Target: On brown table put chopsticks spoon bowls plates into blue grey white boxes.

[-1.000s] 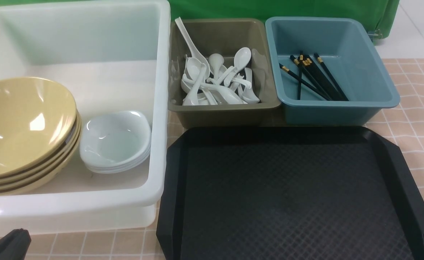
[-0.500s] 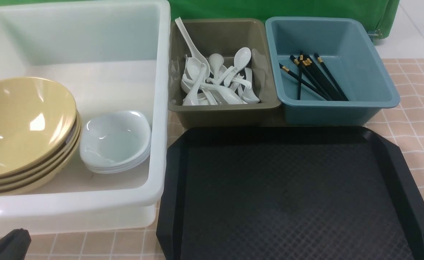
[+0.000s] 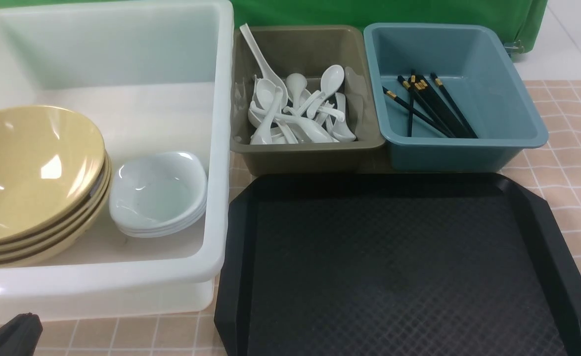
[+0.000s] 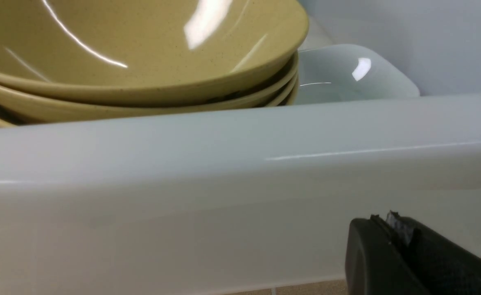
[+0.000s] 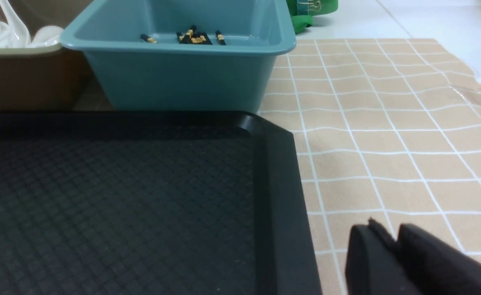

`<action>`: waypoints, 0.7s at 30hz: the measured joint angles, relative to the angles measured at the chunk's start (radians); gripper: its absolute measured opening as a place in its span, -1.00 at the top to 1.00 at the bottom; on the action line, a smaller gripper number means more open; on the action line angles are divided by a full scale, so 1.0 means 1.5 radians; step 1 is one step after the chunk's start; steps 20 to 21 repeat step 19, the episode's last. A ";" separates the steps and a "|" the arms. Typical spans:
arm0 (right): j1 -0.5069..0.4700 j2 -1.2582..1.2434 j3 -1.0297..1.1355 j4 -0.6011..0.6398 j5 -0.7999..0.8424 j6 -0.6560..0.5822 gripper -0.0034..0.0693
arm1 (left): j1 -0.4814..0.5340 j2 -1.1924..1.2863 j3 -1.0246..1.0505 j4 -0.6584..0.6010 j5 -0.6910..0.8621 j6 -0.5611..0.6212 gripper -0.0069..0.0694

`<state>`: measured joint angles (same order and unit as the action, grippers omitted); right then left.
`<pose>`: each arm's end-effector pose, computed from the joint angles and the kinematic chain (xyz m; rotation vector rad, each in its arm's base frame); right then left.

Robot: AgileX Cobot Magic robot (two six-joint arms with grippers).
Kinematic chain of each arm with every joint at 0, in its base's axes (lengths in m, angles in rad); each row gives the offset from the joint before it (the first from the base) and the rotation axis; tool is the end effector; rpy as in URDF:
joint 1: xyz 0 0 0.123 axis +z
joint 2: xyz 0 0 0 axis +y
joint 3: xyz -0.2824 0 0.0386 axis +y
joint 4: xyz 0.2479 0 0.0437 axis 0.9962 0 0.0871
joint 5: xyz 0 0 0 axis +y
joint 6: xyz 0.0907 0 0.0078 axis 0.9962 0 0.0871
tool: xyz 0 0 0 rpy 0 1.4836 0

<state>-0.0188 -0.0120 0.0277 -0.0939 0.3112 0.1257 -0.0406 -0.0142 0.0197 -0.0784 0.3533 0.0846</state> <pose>0.0540 -0.0036 0.1764 0.0702 1.8078 -0.0135 0.0527 -0.0046 0.1755 0.0665 1.8403 -0.0457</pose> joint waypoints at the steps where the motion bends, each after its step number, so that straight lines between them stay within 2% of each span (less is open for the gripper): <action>1: 0.000 0.000 0.000 0.000 0.000 0.000 0.53 | 0.000 0.000 0.000 0.000 0.000 0.000 0.81; 21: 0.000 0.000 0.000 0.000 0.001 0.000 0.49 | 0.000 0.000 0.000 0.000 0.000 0.000 0.81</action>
